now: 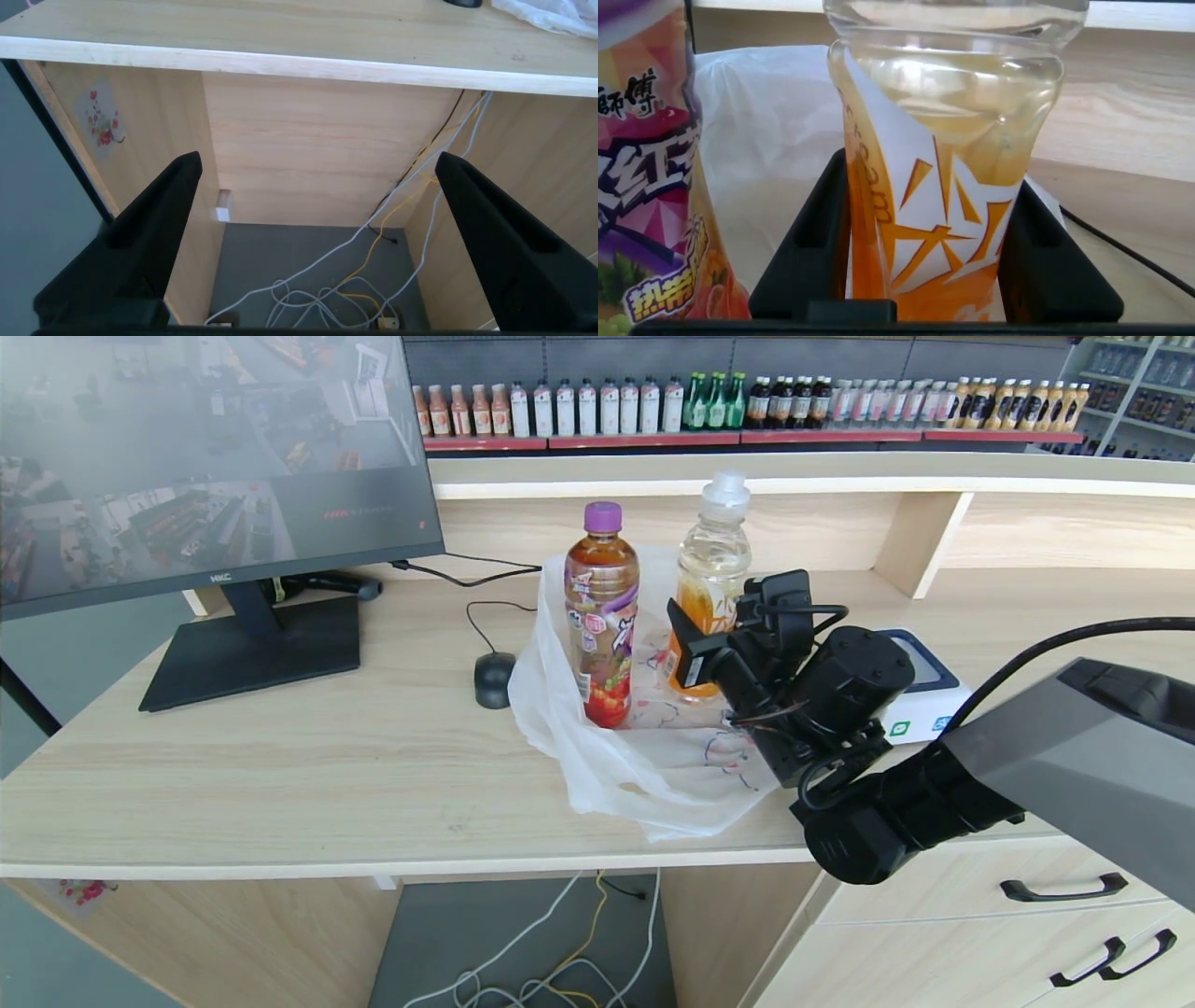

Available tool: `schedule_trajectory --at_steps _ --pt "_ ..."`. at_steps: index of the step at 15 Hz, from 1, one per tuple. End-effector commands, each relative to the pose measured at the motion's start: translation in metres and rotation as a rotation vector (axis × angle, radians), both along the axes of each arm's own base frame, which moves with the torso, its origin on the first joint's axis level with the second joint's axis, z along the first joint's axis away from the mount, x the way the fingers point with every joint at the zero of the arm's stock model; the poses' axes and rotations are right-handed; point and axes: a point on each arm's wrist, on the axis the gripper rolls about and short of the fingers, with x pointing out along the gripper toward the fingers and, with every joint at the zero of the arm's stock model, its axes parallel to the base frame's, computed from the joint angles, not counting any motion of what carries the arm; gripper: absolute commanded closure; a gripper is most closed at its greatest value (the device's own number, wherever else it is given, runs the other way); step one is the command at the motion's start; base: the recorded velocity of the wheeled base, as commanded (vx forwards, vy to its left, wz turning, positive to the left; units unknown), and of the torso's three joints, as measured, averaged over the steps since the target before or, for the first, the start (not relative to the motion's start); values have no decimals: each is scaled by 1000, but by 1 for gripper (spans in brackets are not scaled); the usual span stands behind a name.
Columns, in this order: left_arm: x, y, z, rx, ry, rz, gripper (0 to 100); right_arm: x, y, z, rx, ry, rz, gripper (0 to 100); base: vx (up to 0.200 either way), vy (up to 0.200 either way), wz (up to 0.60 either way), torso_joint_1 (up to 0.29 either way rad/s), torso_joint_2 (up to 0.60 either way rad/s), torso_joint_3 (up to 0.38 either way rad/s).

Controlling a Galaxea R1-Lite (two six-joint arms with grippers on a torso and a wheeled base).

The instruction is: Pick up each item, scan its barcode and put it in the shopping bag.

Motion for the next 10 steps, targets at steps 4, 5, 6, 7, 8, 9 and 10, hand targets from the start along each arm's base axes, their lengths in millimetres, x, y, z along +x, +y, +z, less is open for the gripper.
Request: schedule_trajectory --at_steps 4,5,6,7,8,9,10 --pt "0 0 0 1 -1 -1 0 0 0 0 2 2 0 0 0 0 0 0 0 0" --pt "0 0 0 -1 -1 1 0 -1 0 1 6 -2 0 0 0 0 0 0 0 0" --pt "0 0 0 -1 -1 1 0 -1 0 2 12 -1 1 0 0 0 0 0 0 0" --pt "0 0 0 1 -1 1 0 -1 -1 3 15 -3 0 0 0 0 0 0 0 0" --pt "0 0 0 -1 -1 1 0 -1 -1 4 16 -4 2 0 0 0 0 0 0 0" --pt "0 0 0 -1 -1 1 0 -2 -1 6 18 -8 2 0 0 0 0 0 0 0" --pt "0 0 0 1 -1 1 0 -2 -1 5 18 -7 2 0 0 0 0 0 0 0"
